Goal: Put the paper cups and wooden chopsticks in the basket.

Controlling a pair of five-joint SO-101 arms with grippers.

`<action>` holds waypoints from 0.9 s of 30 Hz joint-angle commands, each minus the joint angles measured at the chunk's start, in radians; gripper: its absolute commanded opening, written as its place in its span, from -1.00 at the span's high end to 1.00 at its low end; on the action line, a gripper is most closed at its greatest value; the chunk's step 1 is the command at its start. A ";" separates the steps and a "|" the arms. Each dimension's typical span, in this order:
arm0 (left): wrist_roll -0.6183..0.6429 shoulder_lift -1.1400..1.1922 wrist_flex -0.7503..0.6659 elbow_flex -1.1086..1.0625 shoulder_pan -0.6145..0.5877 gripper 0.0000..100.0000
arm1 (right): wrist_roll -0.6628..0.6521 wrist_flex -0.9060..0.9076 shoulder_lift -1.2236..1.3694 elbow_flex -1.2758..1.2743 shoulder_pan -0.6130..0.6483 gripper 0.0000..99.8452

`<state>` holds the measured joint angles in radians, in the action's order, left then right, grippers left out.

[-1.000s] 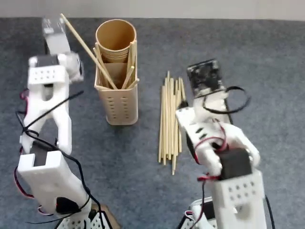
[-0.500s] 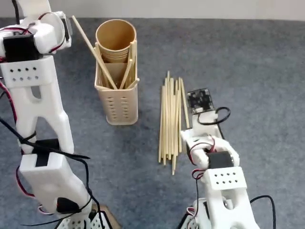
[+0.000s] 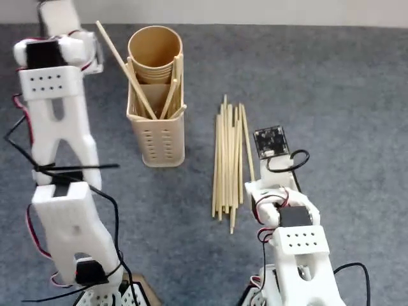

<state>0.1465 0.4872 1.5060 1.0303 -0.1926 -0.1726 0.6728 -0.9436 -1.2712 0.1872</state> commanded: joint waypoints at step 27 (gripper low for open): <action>-0.012 -0.041 0.227 0.188 0.265 0.74 | -0.005 -0.044 -0.013 -0.021 -0.015 0.73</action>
<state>0.1450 0.4856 1.7238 1.1838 0.0606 -0.1726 0.6421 -0.9436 -1.2958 0.1841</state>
